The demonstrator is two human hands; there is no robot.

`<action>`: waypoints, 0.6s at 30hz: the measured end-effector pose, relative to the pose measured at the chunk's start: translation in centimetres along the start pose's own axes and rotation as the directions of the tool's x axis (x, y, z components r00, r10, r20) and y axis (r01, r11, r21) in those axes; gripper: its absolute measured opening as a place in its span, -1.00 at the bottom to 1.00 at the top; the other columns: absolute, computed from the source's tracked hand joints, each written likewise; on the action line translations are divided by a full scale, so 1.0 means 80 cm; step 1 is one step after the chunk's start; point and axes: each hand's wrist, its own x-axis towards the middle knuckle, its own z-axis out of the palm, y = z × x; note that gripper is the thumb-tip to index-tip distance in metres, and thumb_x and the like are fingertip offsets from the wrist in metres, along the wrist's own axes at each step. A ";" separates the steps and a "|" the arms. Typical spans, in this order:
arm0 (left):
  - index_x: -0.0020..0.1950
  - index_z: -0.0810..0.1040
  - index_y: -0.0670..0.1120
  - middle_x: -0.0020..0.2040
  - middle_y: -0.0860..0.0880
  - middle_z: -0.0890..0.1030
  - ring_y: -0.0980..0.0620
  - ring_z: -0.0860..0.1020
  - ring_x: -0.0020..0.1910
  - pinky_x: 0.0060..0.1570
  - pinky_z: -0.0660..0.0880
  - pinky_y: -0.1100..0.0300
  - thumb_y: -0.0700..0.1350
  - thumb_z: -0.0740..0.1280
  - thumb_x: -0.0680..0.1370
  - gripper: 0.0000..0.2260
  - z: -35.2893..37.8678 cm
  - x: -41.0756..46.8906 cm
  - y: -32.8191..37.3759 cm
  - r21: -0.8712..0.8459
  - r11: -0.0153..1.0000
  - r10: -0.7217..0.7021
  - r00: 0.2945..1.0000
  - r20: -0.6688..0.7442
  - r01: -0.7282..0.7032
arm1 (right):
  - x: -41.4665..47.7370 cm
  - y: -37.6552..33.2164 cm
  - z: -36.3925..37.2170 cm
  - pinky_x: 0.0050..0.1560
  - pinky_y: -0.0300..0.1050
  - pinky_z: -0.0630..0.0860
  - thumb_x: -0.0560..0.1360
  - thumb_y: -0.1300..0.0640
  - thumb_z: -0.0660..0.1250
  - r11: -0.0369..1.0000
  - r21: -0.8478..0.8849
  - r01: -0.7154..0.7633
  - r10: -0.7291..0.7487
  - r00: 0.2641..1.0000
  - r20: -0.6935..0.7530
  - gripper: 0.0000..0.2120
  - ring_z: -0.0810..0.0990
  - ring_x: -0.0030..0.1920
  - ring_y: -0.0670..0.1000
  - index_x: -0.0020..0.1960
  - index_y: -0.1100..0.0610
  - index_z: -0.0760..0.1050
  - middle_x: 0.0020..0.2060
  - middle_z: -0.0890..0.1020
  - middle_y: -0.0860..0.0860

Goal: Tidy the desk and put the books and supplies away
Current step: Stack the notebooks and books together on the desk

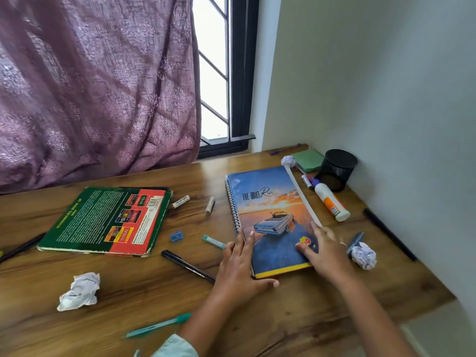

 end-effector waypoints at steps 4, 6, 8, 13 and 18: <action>0.55 -0.23 0.12 0.55 0.12 -0.26 0.00 -0.16 0.51 0.48 -0.02 0.02 0.34 0.32 0.39 -0.04 0.002 0.000 0.002 0.037 0.999 0.001 1.000 -0.027 0.000 | -0.011 0.006 -0.011 0.47 0.05 0.06 0.33 -0.28 0.43 0.998 -0.036 0.059 -0.051 0.979 0.197 -0.05 -0.06 0.52 0.13 0.55 -0.08 0.01 0.55 -0.03 -0.02; 0.55 -0.22 0.10 0.56 0.10 -0.23 0.00 -0.15 0.51 0.48 -0.01 0.02 0.32 0.32 0.40 -0.05 0.000 0.001 0.004 0.040 0.999 0.001 1.000 -0.024 0.000 | -0.011 0.006 -0.016 0.48 0.06 0.05 0.28 -0.26 0.47 0.995 -0.054 0.080 -0.065 0.968 0.243 0.00 -0.09 0.53 0.12 0.55 -0.11 -0.01 0.55 -0.08 -0.01; 0.56 -0.21 0.07 0.56 0.08 -0.21 -0.01 -0.12 0.51 0.49 0.00 0.03 0.30 0.31 0.43 -0.08 0.000 0.001 0.004 0.066 0.998 0.003 1.000 -0.029 -0.002 | -0.009 0.005 -0.020 0.48 0.05 0.05 0.27 -0.21 0.51 0.993 -0.065 0.097 -0.076 0.959 0.274 0.03 -0.11 0.53 0.12 0.54 -0.13 -0.03 0.55 -0.08 0.00; 0.54 -0.28 -0.03 0.56 -0.01 -0.23 -0.05 -0.11 0.51 0.49 0.00 0.05 0.25 0.18 0.54 -0.17 0.002 -0.003 0.010 0.219 0.976 0.018 0.999 -0.027 -0.012 | -0.003 0.007 -0.025 0.45 -0.03 0.11 0.29 -0.09 0.55 0.985 -0.083 0.150 -0.127 0.965 0.230 -0.02 0.02 0.51 0.11 0.53 -0.14 0.04 0.54 0.07 0.03; 0.53 -0.32 -0.08 0.55 -0.08 -0.28 -0.11 -0.18 0.53 0.49 -0.06 0.02 0.22 0.07 0.59 -0.25 0.003 -0.002 0.018 0.312 0.950 -0.032 0.999 0.032 0.021 | 0.004 0.003 -0.040 0.38 -0.07 0.23 0.23 -0.04 0.59 0.975 -0.099 0.200 -0.177 0.963 0.202 -0.09 0.25 0.41 0.08 0.47 -0.13 0.23 0.45 0.31 -0.07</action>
